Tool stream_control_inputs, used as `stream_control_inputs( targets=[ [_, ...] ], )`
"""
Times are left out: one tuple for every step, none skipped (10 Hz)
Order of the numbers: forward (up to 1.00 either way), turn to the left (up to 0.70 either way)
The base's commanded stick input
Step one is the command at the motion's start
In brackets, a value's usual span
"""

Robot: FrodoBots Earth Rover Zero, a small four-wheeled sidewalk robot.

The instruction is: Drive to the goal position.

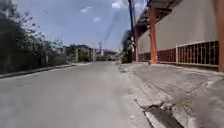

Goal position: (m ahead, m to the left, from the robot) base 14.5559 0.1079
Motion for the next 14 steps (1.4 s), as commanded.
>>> stream_control_inputs(
  targets=[
    [1.0,0.0],
    [1.0,0.0],
    [1.0,0.0],
    [1.0,0.0],
    [1.0,0.0],
    [1.0,0.0],
    [1.0,0.0],
    [1.0,0.0],
    [1.0,0.0],
    [1.0,0.0],
    [1.0,0.0],
    [1.0,0.0],
    [1.0,0.0],
    [1.0,0.0]
  ],
)
